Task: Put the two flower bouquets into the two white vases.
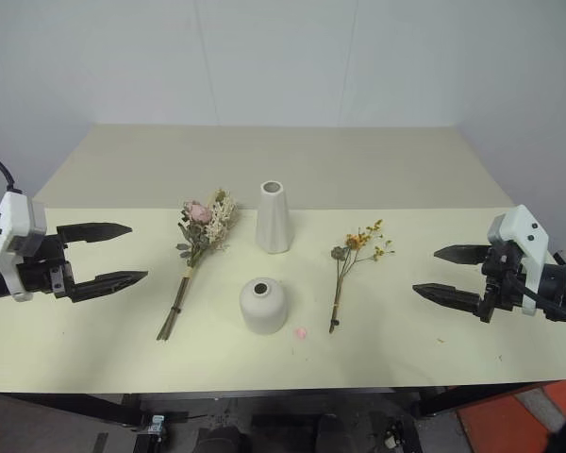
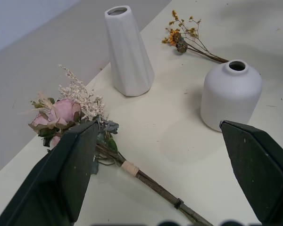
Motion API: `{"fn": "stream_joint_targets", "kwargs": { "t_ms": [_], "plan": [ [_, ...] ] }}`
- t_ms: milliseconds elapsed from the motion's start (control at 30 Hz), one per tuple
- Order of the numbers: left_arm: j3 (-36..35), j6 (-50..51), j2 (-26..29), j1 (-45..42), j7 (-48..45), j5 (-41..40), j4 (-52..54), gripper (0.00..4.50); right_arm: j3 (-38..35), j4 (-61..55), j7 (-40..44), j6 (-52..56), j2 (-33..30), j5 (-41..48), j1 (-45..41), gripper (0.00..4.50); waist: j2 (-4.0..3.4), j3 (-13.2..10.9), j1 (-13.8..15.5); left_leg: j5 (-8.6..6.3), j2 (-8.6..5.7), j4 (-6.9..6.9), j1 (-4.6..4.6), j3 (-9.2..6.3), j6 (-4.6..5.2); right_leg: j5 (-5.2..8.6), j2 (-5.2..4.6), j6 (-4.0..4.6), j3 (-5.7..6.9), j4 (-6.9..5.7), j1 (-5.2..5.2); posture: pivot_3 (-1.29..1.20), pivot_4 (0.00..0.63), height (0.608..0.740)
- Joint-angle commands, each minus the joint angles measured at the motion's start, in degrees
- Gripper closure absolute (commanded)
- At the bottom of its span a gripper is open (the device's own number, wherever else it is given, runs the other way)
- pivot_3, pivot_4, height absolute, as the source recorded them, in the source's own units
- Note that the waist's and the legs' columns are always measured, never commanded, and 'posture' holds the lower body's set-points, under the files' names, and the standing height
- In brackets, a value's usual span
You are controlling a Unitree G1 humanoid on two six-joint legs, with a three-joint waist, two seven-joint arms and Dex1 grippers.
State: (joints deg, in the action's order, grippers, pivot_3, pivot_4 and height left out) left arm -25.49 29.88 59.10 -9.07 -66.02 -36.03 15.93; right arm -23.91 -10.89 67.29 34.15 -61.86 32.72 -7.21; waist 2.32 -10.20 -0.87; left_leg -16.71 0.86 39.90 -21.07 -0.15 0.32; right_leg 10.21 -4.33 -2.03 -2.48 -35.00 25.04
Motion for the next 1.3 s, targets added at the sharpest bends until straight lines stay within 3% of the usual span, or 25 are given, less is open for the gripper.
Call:
{"fn": "stream_joint_targets", "kwargs": {
  "t_ms": [33, 800, 1000, 1100, 1300],
  "plan": [
    [-1.1, -1.6, 0.8, -0.3, -0.4, 0.2, 0.3, 0.05, -1.1, -1.4, -0.3, -1.2, -0.7, 0.2, -1.1, 0.0, 0.0, 0.0, 0.0, 0.0, 0.0, 0.0, 0.0, 0.0, 0.0, 0.0, 0.0, 0.0, 0.0, 0.0, 0.0, 0.0, 0.15, 0.74],
    [1.9, -3.6, 0.6, -0.6, -0.4, 2.4, -1.4, 0.05, -1.1, -2.0, -1.1, 0.6, -1.1, 1.7, -1.7, 0.0, 0.0, 0.0, 0.0, 0.0, 0.0, 0.0, 0.0, 0.0, 0.0, 0.0, 0.0, 0.0, 0.0, 0.0, 0.0, 0.0, 0.15, 0.74],
    [16.9, 9.2, 2.5, -8.9, 10.2, 12.2, -2.9, 0.05, 0.3, -2.6, -1.8, 0.8, -0.8, 1.9, -3.2, 0.0, 0.0, 0.0, 0.3, 0.0, -0.02, 0.02, 0.01, -0.02, 0.0, 0.0, 0.0, -0.02, 0.01, -0.02, -0.03, 0.0, 0.15, 0.74],
    [25.1, 21.2, -0.5, -18.7, 14.9, 13.9, -4.1, 0.05, 1.5, -3.9, -2.6, 1.2, -0.6, 2.3, -4.8, 0.0, 0.02, 0.0, 0.3, 0.0, -0.03, 0.05, -0.03, -0.03, 0.0, -0.01, 0.0, -0.02, 0.0, -0.01, -0.03, 0.0, 0.15, 0.74],
    [36.8, 35.2, -5.7, -30.2, 19.8, 17.6, -7.4, 0.05, 1.2, -8.3, -2.6, 2.3, -0.6, 5.1, -6.3, 0.0, 0.03, 0.0, -0.1, -0.02, -0.05, 0.05, -0.09, -0.07, 0.04, 0.0, 0.0, -0.03, 0.0, -0.01, 0.01, 0.0, 0.15, 0.74]
  ]
}}
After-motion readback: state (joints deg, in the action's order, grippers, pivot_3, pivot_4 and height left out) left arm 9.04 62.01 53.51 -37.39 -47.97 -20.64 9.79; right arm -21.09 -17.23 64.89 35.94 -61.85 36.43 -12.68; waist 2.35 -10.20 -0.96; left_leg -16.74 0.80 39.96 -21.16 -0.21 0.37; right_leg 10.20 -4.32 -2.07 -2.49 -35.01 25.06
